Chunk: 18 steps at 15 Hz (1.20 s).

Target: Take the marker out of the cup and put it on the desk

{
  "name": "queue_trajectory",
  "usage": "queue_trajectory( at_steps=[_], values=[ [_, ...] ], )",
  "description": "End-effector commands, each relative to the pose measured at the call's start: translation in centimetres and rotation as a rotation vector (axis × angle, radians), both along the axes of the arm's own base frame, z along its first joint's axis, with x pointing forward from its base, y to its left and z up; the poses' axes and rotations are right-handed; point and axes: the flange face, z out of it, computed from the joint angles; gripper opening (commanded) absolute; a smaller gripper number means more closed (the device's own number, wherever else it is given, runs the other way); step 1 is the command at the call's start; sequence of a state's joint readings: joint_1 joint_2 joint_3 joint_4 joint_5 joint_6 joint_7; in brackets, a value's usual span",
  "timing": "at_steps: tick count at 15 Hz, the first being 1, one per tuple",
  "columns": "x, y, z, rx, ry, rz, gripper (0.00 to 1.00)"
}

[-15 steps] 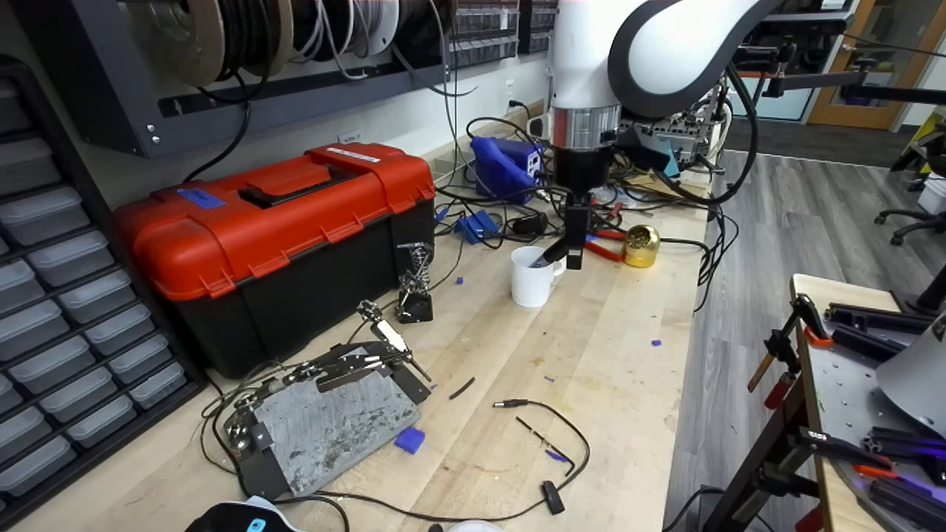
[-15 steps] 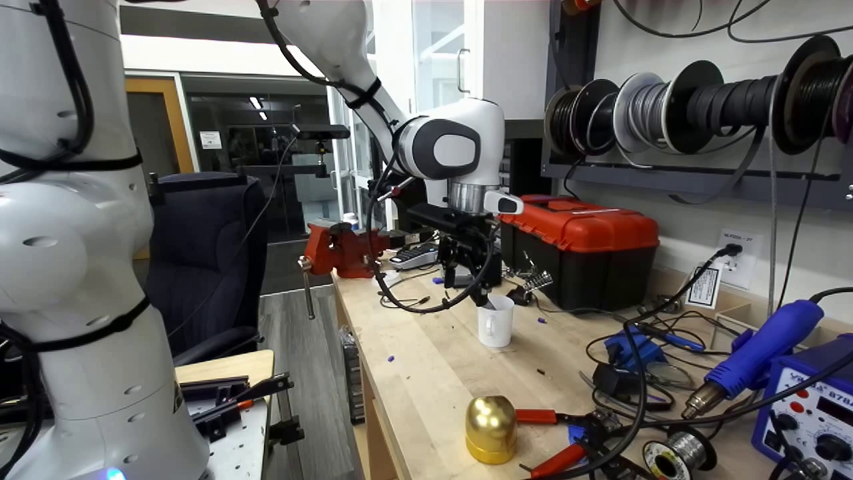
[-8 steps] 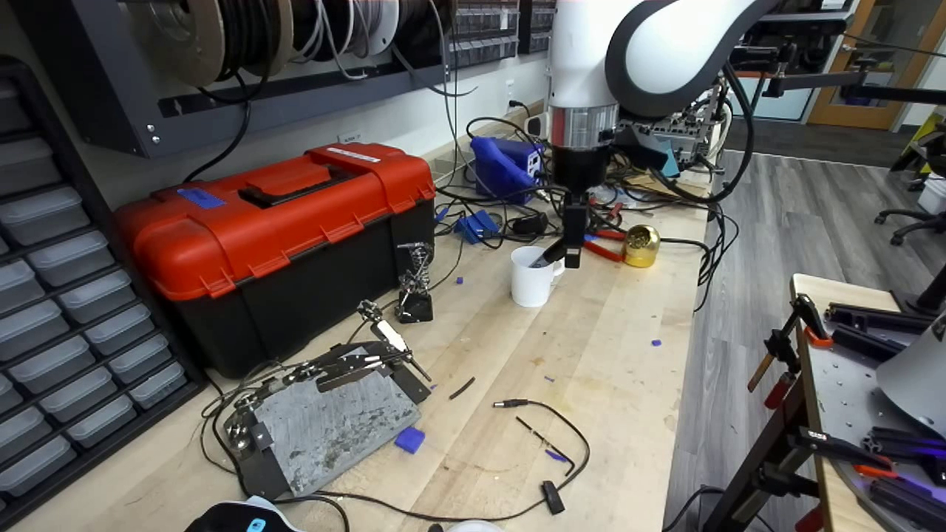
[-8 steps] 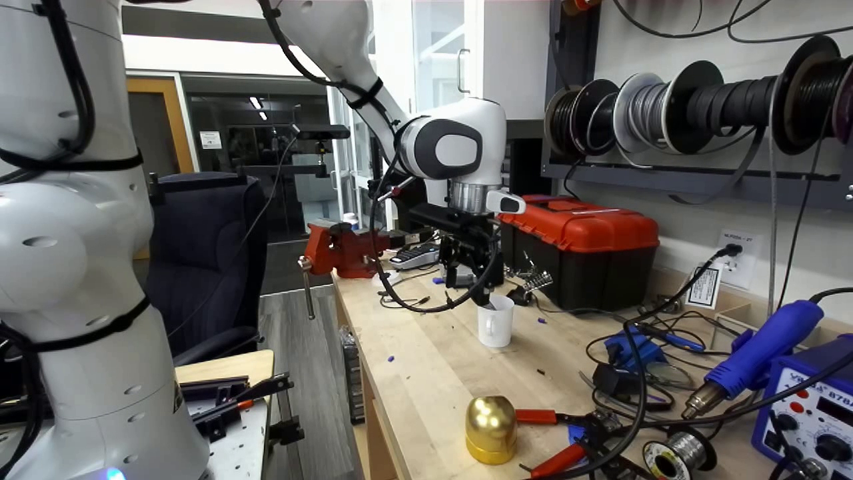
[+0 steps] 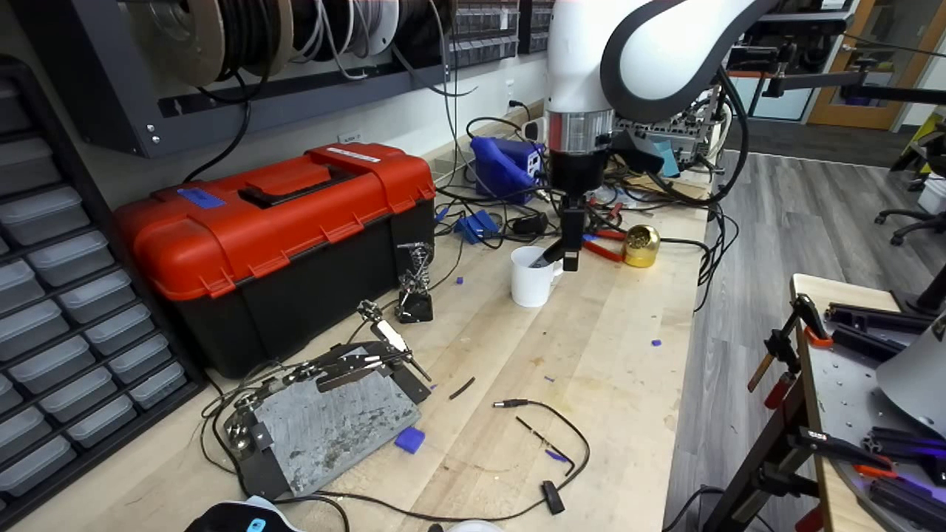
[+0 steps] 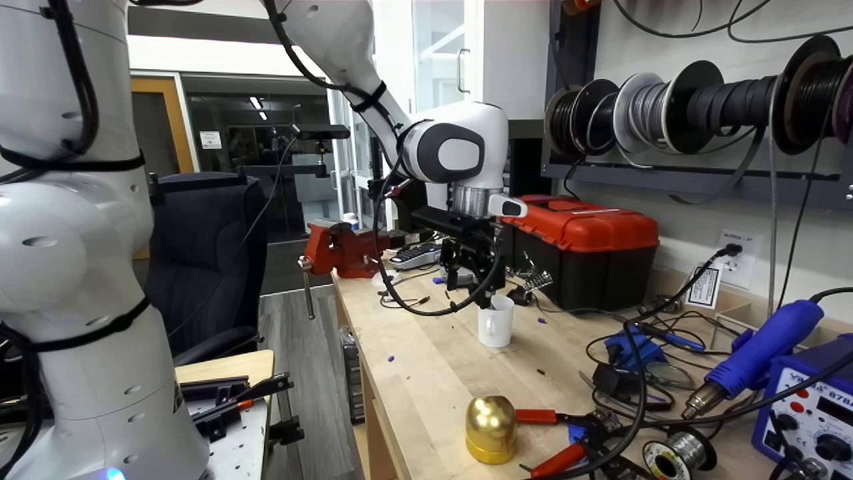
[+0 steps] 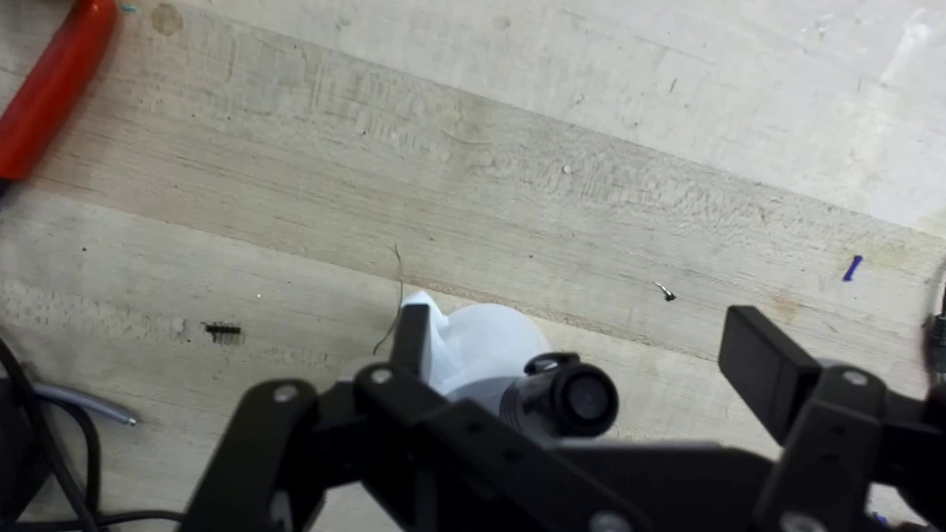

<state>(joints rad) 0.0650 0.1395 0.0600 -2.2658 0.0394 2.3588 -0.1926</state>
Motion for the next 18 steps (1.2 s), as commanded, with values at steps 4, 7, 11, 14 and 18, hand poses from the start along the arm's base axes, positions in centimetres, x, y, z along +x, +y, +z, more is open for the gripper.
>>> queue_trajectory(
  at_steps=[4,7,11,14,18],
  values=[
    [2.0,-0.3,-0.5,0.002,-0.022,0.019,1.0],
    [2.8,-0.4,-0.2,-0.008,-0.036,0.023,0.72],
    [3.1,-0.7,0.6,-0.018,-0.045,0.027,0.46],
    [3.2,-0.9,1.0,-0.028,-0.05,0.029,0.26],
    [3.0,-0.9,1.1,-0.028,-0.049,0.023,0.02]
  ],
)
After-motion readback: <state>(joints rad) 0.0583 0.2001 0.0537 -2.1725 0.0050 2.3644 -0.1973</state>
